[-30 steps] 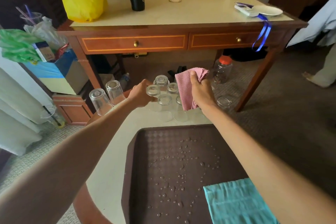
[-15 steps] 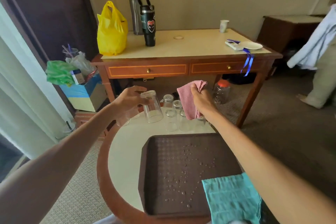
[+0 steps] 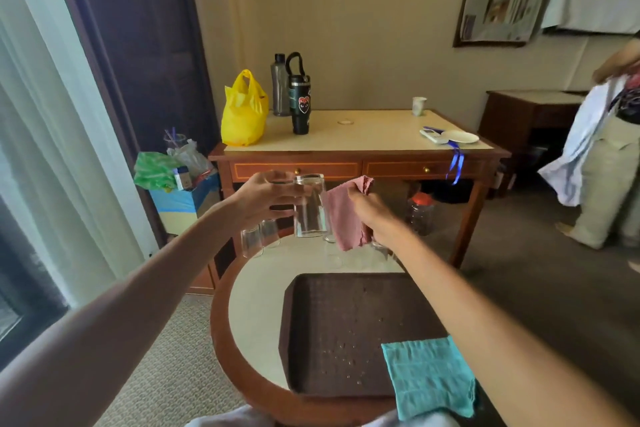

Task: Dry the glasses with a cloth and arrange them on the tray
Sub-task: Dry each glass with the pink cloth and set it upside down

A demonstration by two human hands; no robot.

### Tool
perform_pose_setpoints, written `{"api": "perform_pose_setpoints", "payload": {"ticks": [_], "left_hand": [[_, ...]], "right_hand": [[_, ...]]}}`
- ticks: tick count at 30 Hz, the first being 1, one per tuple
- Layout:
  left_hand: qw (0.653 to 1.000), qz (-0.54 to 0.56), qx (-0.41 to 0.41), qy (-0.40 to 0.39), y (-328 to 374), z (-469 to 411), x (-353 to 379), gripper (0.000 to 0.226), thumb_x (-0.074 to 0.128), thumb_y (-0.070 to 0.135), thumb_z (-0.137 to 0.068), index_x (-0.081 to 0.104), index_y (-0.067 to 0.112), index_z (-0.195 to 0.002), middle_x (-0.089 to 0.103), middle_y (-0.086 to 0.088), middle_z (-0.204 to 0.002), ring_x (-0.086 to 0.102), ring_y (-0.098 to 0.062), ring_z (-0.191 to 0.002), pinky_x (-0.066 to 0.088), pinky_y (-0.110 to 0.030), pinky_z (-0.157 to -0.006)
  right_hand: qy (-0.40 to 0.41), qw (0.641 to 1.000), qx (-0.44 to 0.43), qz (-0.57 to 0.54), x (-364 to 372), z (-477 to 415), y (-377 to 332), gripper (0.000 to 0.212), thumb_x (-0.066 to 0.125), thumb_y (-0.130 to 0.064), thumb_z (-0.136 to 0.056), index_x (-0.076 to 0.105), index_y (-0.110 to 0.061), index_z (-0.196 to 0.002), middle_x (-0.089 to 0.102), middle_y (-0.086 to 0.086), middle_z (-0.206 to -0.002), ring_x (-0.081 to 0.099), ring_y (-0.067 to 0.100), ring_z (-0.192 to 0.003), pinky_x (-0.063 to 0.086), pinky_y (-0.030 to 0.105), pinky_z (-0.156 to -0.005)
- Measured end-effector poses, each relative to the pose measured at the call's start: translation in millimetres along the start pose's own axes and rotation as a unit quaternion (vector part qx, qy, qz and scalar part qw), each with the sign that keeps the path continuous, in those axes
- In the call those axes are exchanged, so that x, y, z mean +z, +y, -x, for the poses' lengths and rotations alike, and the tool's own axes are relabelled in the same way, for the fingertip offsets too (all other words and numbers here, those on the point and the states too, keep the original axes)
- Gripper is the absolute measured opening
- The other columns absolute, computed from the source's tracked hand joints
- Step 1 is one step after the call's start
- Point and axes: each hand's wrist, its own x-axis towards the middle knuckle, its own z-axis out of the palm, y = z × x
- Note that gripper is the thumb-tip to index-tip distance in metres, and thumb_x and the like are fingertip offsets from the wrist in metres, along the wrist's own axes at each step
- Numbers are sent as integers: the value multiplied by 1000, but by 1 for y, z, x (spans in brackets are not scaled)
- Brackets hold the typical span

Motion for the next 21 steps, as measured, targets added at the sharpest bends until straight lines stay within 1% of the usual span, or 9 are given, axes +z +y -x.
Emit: {"api": "perform_pose_setpoints", "payload": {"ticks": [2,4,7,11,14,15,17,19,21], "left_hand": [[1000,-1,3,1,3,2,7,49,82,34,-67,68,12,-109,74,-10,-113,69,-29,-114,48,-55,-108],[1000,0,5,-4,4,1,16,50,82,35,-69,69,10,-111,73,-12,-116,68,-30,-117,48,-56,-108],[1000,19,2,8,4,-1,29,52,81,35,-70,69,7,-112,73,-13,-117,67,-30,-117,50,-54,-105],[1000,20,0,17,1,-8,43,44,78,26,-87,66,1,-121,72,-13,-114,67,-27,-112,53,-44,-91],[998,44,3,38,-3,-10,57,33,73,23,-94,69,3,-119,71,-11,-110,67,-23,-103,55,-39,-85],[998,52,1,48,-4,-11,63,30,71,25,-95,71,6,-118,70,-11,-111,67,-23,-101,57,-37,-84],[996,46,-1,70,-7,-14,72,31,71,34,-96,73,12,-117,70,-10,-113,67,-27,-98,58,-37,-81],[997,22,0,72,-8,-17,78,38,71,43,-94,73,15,-120,73,-7,-109,70,-27,-97,60,-39,-78],[998,22,-3,59,-7,-17,81,39,68,44,-96,71,17,-124,75,1,-110,72,-21,-100,60,-36,-75]], "right_hand": [[-2,999,12,-36,1,2,-3,57,35,-53,-105,46,-10,-141,51,15,-141,51,33,-126,41,43,-105],[-10,996,33,-86,4,3,-4,54,39,-57,-102,52,-14,-133,57,15,-129,56,33,-115,47,44,-101],[-15,992,31,-122,8,-1,1,55,42,-63,-94,59,-22,-126,61,13,-128,59,31,-113,47,51,-103],[-14,991,23,-135,9,-5,6,80,38,-81,-79,58,-25,-131,61,12,-129,59,31,-118,44,52,-106],[-26,988,8,-150,12,-48,31,115,35,-107,-50,53,-36,-138,56,12,-141,56,33,-126,39,59,-109],[-26,988,-2,-151,13,-64,40,118,33,-110,-46,53,-39,-138,54,12,-145,54,33,-128,37,60,-111],[-24,986,-14,-165,13,-90,53,115,29,-111,-46,57,-41,-134,55,11,-144,54,31,-129,35,60,-111],[-10,981,-3,-191,8,-72,42,122,27,-112,-44,51,-40,-140,49,8,-151,49,29,-133,30,63,-112],[-36,975,4,-217,3,-47,30,131,22,-112,-43,44,-35,-147,45,9,-154,43,32,-139,27,67,-113]]}}
